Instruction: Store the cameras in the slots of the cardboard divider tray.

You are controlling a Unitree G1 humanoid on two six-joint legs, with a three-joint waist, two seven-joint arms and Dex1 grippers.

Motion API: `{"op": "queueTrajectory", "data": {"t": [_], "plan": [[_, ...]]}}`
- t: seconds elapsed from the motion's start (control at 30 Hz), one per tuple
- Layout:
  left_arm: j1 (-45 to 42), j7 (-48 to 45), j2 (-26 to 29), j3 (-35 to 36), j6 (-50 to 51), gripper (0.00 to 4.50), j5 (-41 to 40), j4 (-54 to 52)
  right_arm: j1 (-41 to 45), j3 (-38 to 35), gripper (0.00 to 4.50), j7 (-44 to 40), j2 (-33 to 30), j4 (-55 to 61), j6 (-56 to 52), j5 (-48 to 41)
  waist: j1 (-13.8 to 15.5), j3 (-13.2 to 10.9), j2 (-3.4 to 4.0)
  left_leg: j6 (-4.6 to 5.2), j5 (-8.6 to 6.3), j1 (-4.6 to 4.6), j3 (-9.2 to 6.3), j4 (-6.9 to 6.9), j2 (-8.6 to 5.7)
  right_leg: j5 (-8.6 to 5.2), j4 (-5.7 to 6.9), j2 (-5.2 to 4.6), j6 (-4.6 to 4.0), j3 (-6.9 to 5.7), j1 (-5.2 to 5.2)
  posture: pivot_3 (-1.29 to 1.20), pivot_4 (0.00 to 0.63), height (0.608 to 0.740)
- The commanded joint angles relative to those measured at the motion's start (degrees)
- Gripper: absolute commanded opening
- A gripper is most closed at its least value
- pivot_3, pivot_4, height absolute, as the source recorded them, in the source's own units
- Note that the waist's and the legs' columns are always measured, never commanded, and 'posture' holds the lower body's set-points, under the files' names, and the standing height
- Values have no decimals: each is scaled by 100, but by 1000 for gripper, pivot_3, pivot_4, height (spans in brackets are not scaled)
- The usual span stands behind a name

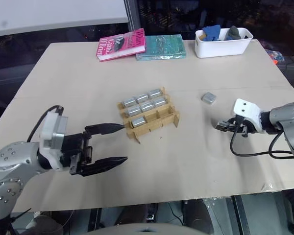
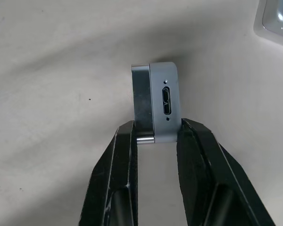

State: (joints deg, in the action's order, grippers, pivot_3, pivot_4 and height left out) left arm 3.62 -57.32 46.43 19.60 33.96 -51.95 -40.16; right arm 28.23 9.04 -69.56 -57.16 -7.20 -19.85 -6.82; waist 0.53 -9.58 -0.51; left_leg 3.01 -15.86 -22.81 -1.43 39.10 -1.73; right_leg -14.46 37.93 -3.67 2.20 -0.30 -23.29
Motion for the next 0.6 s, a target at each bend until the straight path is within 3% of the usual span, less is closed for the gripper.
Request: {"op": "queueTrajectory", "data": {"t": [0.03,0.17,0.27,0.4,0.6], "plan": [[42,129,72,77,-34,4500,-100,-222,520,-112,610,24,413,793,-156,-313,-49,-8,13,0,0,-1,1,-1,0,0,1,0,0,1,-3,0,150,740],[359,165,52,128,-109,4500,-10,-317,1540,469,610,364,1620,893,249,13,-179,-12,19,-1,0,0,5,-4,1,1,5,7,1,11,-8,0,150,740],[435,204,50,156,-171,4500,10,-322,2154,833,610,513,2370,292,862,332,-111,-11,17,-5,2,-3,2,-13,1,1,6,9,0,8,-17,0,150,740],[531,243,56,224,-240,4500,31,-345,2575,1184,610,541,2726,-612,1872,800,6,-11,16,-4,1,-16,-9,-16,-15,1,-9,-8,0,-9,-21,0,150,740],[1125,374,-77,473,-397,4500,28,-598,2708,1474,610,-201,2818,-1288,2847,847,-21,-12,18,-1,0,-18,-5,-26,-25,1,-16,-16,1,-4,-22,0,150,740]]}}
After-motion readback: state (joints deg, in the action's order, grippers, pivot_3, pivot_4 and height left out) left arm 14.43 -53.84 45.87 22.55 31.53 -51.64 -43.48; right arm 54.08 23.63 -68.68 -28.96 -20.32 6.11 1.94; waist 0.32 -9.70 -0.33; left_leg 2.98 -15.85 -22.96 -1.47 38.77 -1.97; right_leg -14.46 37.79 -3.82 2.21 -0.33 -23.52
